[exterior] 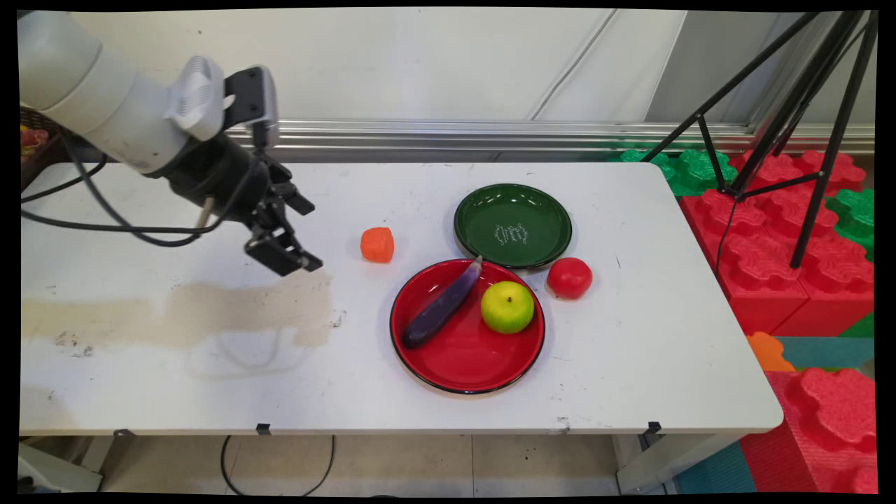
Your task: Pick up the eggplant from the red plate
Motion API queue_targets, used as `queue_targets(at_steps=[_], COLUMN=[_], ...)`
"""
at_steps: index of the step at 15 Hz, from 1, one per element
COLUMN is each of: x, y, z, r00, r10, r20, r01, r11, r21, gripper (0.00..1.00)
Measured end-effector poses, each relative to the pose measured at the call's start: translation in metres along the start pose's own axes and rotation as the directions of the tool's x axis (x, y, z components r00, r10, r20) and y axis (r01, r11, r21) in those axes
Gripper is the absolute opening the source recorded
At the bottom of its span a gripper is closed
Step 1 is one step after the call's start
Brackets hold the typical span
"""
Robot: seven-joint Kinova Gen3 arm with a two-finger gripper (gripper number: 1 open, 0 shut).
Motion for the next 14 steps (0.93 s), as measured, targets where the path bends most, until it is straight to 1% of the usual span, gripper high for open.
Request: queue_targets(at_steps=[3, 4, 8, 11, 14], x=[0.021, 0.032, 0.055, 0.072, 0.086], y=[0.009, 0.014, 0.026, 0.035, 0.042], z=[0.006, 0.010, 0.025, 0.040, 0.057], r00=[0.998, 0.995, 0.987, 0.977, 0.968], r10=[-0.063, -0.093, -0.157, -0.209, -0.244], r20=[0.012, 0.018, 0.034, 0.048, 0.065], r01=[0.063, 0.092, 0.154, 0.204, 0.235], r11=[0.997, 0.994, 0.985, 0.974, 0.964], r21=[0.037, 0.051, 0.080, 0.104, 0.122], gripper=[1.00, 1.00, 1.00, 1.00, 1.00])
